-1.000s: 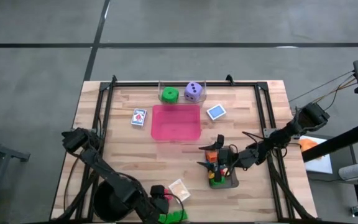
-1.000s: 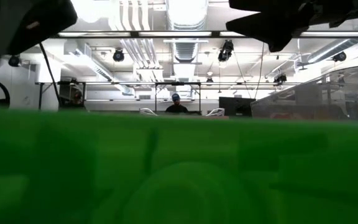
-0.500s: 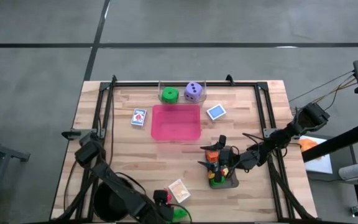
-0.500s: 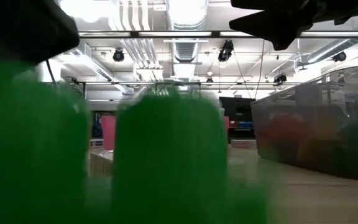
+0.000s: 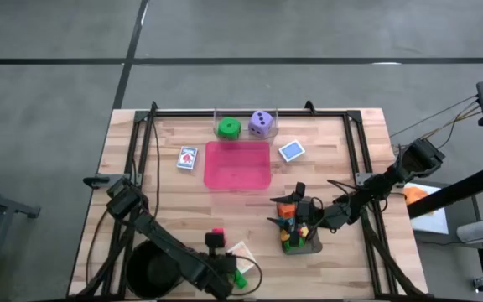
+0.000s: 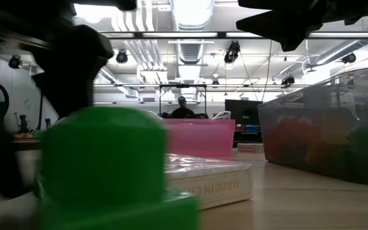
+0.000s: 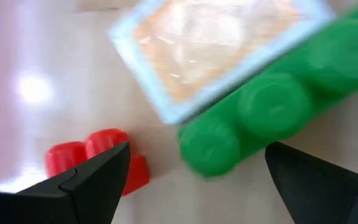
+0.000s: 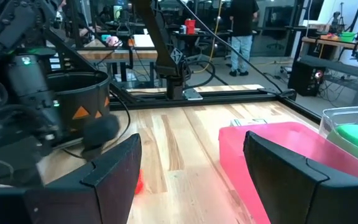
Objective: Pick & Place Toys
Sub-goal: Put the big green game piece into the black bin
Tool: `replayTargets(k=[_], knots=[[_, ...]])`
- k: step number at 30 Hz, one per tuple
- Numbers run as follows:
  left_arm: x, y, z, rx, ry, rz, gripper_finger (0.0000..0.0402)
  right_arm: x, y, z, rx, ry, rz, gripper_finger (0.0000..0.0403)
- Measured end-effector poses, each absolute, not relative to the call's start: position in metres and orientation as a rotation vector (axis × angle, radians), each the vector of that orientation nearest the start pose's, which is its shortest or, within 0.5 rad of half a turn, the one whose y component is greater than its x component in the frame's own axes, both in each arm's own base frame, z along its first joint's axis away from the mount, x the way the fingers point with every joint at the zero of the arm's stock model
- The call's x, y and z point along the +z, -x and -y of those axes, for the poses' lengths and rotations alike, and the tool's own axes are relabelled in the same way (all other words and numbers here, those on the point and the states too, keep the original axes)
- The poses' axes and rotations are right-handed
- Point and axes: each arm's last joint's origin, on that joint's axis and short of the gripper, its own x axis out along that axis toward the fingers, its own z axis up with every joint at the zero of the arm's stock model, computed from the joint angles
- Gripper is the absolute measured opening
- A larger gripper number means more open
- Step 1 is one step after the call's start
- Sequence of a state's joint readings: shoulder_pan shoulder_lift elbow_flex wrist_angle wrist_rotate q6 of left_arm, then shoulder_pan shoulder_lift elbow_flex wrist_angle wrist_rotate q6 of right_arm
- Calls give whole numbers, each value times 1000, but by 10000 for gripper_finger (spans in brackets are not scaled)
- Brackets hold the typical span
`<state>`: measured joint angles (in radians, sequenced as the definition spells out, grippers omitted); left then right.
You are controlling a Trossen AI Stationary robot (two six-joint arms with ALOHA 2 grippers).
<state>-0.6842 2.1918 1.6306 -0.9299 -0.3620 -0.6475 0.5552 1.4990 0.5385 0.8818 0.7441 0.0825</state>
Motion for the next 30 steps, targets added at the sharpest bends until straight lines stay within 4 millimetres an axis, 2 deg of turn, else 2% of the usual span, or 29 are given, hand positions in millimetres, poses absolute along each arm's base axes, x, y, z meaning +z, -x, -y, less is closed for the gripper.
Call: replayTargets(k=[6,18,25,30], knots=[[144,-340,244,156,-300,-1283,374,193,-248,-131,-191,-23,-56,282],[145,-339,247,-86,-623,-1294,374,193,-248,-131,-190,11,-60,282],[145,-344,250,-235,-770,-1241,373,193,-248,-131,-188,11,-60,282],[143,-352,245,-311,-770,-1217,345,193,-248,-131,-184,1,-60,282]])
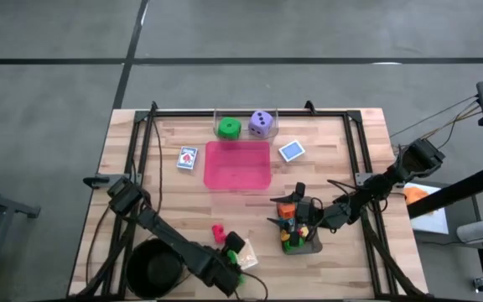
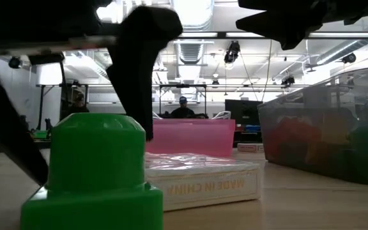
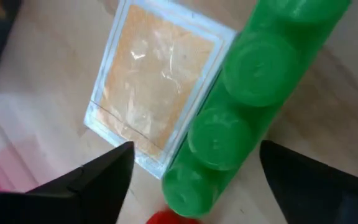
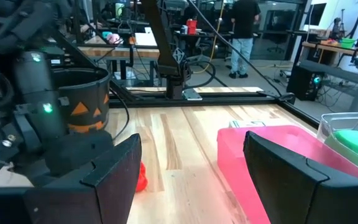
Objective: Pick & Place Toys
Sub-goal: Put the big green game piece into the black bin
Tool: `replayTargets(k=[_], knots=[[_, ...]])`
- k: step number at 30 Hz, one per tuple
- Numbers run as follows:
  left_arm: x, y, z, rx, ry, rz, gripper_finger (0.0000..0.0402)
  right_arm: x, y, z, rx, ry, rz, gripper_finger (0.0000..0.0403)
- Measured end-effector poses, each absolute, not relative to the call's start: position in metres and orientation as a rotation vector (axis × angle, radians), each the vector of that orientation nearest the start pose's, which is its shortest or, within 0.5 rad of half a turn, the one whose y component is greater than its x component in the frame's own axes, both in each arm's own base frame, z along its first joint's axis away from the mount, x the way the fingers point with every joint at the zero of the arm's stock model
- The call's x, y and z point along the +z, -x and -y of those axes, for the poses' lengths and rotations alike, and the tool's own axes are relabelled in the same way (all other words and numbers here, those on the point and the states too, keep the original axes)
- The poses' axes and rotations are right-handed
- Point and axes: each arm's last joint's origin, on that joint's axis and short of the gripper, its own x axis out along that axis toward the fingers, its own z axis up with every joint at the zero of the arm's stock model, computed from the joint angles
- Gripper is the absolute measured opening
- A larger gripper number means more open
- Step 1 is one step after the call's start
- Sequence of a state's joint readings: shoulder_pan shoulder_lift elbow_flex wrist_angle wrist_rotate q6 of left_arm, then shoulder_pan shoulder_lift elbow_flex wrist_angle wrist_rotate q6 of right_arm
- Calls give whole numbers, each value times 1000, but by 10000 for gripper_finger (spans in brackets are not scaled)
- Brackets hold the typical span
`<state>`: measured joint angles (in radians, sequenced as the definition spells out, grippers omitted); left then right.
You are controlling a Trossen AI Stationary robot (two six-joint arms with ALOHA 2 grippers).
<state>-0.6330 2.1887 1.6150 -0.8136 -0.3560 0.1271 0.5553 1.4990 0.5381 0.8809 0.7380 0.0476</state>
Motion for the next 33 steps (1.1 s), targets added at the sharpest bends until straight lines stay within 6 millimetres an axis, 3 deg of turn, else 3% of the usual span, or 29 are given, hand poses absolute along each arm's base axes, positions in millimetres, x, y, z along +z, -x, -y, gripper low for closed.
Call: replayTargets(k=[14,23,33], knots=[[131,-346,233,-342,-758,-1280,133,193,-246,-133,-170,-3,-61,282],[141,-340,228,-312,-759,-1312,129,192,-246,-133,-170,1,-63,282],[175,-328,218,-270,-726,-1280,129,192,-246,-133,-170,5,-67,282]])
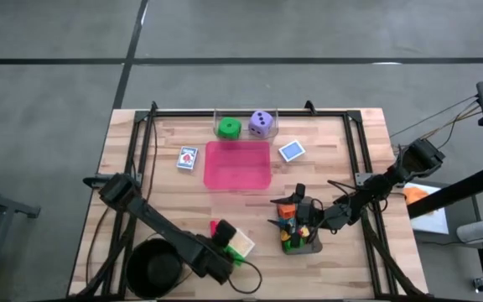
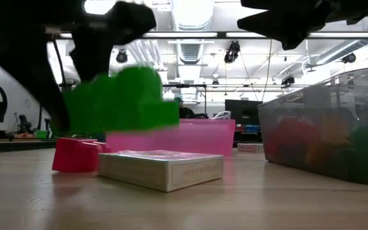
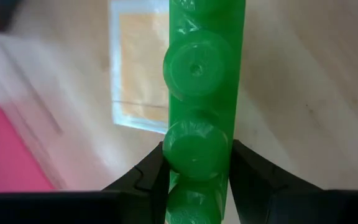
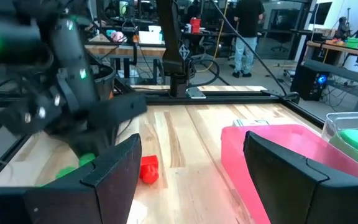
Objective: Pick & Place Toys
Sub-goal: Put the big green game piece into the black bin
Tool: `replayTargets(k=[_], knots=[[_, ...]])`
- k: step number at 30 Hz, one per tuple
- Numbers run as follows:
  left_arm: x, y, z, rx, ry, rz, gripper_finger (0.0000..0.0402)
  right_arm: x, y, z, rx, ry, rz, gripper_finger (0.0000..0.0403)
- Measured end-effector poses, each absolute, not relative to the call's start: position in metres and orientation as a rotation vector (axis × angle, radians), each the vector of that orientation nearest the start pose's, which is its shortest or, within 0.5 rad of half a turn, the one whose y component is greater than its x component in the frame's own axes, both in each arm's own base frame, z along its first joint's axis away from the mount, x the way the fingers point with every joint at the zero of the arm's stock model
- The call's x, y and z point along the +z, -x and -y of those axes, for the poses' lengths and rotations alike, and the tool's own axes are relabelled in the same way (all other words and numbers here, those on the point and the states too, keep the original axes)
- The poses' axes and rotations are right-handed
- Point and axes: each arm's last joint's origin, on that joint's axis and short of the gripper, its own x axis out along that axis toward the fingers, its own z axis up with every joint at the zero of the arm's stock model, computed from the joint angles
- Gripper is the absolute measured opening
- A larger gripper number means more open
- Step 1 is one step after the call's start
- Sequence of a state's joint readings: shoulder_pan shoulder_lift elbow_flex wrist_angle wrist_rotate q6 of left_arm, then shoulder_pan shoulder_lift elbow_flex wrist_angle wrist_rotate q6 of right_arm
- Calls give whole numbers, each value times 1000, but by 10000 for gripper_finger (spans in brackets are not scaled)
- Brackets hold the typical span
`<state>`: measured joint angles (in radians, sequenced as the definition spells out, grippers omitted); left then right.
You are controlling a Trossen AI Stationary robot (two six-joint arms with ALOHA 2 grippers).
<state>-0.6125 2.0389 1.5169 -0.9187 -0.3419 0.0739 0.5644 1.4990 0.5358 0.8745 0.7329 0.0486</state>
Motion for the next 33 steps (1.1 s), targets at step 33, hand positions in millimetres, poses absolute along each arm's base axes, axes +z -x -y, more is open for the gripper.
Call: replayTargets(k=[33], knots=[[187,-273,72,5,-178,-335,129,211,-250,-122,-125,284,45,282]])
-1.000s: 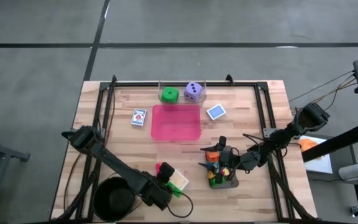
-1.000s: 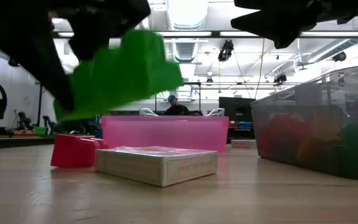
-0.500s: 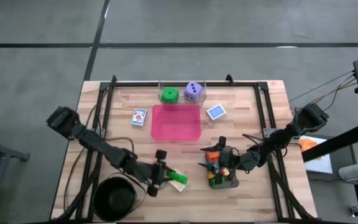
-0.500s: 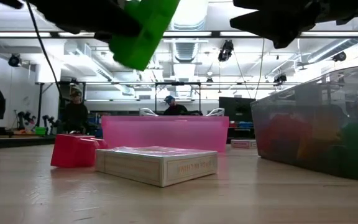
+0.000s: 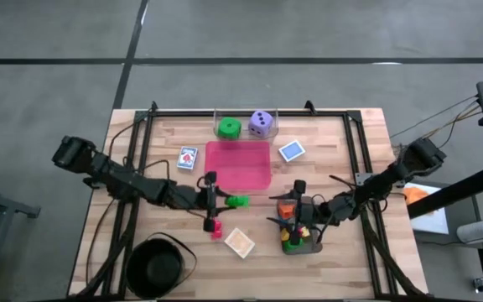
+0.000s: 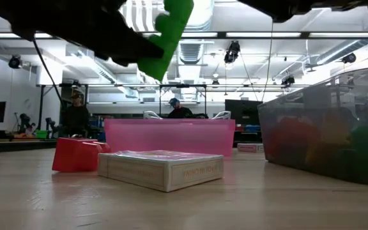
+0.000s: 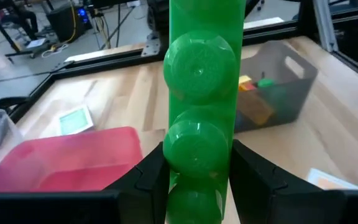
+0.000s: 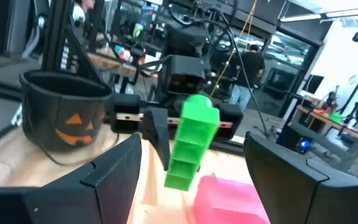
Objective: Pick & Place Toys
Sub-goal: Put the big green game piece into the black bin
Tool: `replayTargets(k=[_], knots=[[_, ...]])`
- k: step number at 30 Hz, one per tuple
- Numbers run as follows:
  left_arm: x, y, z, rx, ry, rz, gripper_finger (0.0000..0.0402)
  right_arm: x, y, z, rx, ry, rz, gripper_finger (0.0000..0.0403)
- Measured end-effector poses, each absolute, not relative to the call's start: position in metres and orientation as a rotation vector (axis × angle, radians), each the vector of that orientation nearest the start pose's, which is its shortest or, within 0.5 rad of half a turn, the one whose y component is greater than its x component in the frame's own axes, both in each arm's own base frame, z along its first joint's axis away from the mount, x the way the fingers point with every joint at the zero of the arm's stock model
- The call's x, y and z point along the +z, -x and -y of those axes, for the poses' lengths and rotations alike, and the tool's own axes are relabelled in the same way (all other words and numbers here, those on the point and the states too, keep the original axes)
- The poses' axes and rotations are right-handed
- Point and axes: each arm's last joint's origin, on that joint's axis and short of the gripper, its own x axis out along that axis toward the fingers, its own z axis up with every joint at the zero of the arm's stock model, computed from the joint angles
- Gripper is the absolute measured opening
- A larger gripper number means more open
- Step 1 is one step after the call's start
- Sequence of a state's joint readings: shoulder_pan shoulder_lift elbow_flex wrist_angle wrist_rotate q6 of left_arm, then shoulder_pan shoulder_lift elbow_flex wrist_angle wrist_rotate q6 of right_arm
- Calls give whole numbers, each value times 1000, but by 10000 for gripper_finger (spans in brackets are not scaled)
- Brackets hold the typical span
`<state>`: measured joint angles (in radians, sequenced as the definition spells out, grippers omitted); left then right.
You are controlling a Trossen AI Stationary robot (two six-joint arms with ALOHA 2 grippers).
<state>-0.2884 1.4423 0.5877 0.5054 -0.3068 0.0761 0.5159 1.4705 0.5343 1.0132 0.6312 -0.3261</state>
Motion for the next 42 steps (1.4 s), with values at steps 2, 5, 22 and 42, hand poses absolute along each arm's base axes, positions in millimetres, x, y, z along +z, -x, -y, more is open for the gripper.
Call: replayTargets(k=[2,5,22,42], knots=[[187,-277,64,0,-165,-324,129,216,-246,-117,-140,317,13,282],[187,-282,53,-20,-138,-289,129,223,-240,-105,-179,324,1,282],[201,-324,46,-65,-168,-217,129,216,-179,-31,-244,257,105,282],[172,-443,67,-240,-249,-322,129,225,-161,-18,-295,303,160,282]])
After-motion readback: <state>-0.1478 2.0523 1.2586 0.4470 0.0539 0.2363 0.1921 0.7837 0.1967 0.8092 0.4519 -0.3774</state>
